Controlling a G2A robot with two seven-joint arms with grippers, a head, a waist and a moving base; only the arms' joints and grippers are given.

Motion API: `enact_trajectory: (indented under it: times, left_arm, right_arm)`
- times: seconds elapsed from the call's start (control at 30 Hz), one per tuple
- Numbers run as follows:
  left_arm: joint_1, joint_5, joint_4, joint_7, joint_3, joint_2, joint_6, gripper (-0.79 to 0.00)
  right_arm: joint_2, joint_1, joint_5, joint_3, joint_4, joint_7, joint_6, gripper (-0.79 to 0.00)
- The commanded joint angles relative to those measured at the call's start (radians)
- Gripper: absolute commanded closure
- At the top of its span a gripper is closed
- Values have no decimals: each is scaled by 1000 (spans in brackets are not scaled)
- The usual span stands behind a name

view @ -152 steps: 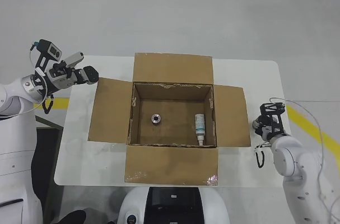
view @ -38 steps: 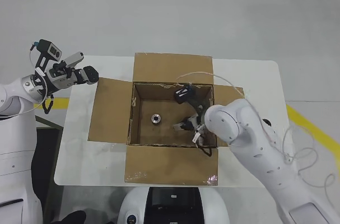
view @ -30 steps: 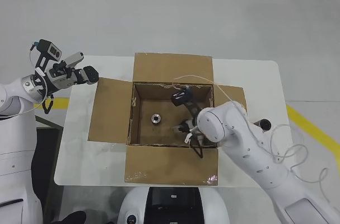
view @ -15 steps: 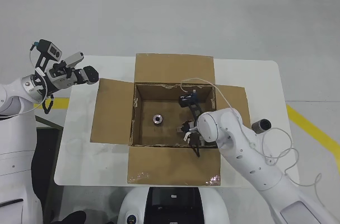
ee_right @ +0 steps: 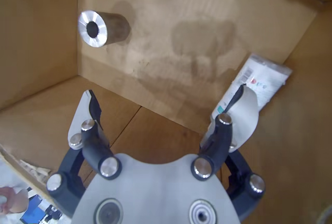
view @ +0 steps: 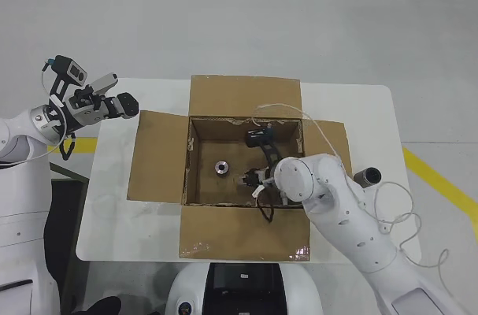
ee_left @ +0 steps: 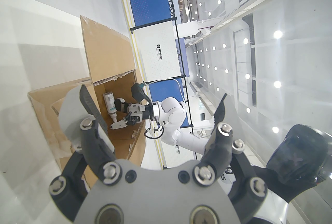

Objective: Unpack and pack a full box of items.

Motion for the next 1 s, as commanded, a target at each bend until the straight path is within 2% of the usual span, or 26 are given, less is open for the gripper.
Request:
enact_trajectory:
  times: [0.0,0.4,0.7,0.97]
  left_arm:
    - [0,0,0,0,0,0,0,-785]
    - [0,0,0,0,0,0,0,-785]
    - [0,0,0,0,0,0,0,-785]
    - [0,0,0,0,0,0,0,-785]
  right_arm:
    - [2,4,-46,-3,-2,15,2,-785]
    - [-7,11,-162,-45,50,73,18,-785]
    - [-19,-5,-160,-43,76,76,15,-785]
    - [-32,-15,-81,-23,63,41,13,-785]
